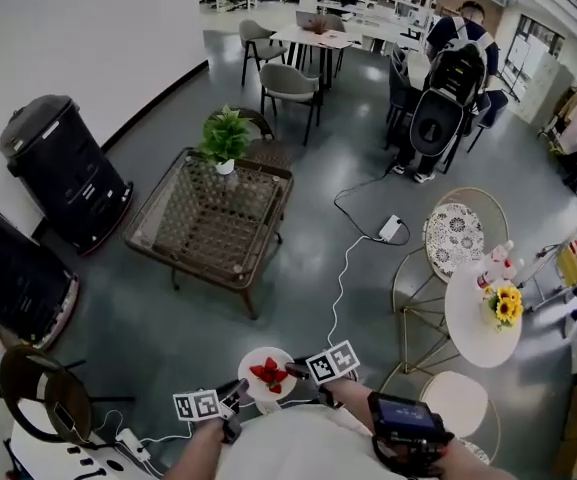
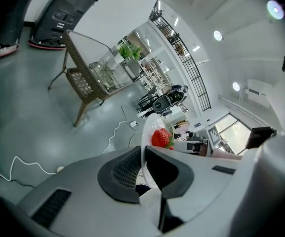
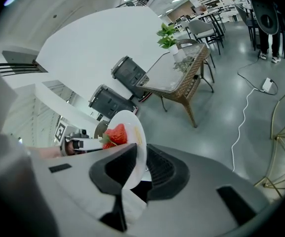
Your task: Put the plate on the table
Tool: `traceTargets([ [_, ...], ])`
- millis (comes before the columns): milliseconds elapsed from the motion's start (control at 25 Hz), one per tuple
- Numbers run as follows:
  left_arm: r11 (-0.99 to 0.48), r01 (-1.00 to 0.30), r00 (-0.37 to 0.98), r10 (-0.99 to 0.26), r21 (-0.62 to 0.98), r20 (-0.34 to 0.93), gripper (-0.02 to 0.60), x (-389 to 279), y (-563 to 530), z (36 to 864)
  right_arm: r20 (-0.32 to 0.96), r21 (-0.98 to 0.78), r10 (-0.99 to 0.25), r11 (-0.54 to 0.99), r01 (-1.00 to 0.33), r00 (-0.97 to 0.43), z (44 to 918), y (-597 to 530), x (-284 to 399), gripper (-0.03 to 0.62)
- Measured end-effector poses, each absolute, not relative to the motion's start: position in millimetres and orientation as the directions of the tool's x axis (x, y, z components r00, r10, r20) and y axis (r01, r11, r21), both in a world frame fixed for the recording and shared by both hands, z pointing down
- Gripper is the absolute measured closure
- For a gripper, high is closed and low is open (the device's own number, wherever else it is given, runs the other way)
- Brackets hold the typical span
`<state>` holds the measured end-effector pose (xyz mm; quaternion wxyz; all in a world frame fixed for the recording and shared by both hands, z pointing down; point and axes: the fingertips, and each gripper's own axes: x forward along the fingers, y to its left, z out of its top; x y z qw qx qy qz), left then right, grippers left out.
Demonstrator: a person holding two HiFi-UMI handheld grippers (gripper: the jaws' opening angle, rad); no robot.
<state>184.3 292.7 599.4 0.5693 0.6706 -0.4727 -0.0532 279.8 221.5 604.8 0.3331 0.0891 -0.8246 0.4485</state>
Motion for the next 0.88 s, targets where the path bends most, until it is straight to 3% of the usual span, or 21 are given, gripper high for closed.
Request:
traceTargets([
  [360,0.120,-0.567,0.483,-0.753,0.815,0.447,0.561,118,289,591,0.629,-0.669,0.212,0.638,-0.382,-0.748,597,210,207,0.542],
  [880,0.299,-0.522,0.290,-0.819,0.799,0.495,0.561,23,272,605,0.615,-0.697,0.396,0.678,-0.236,-0.682,618,175,91,0.542],
])
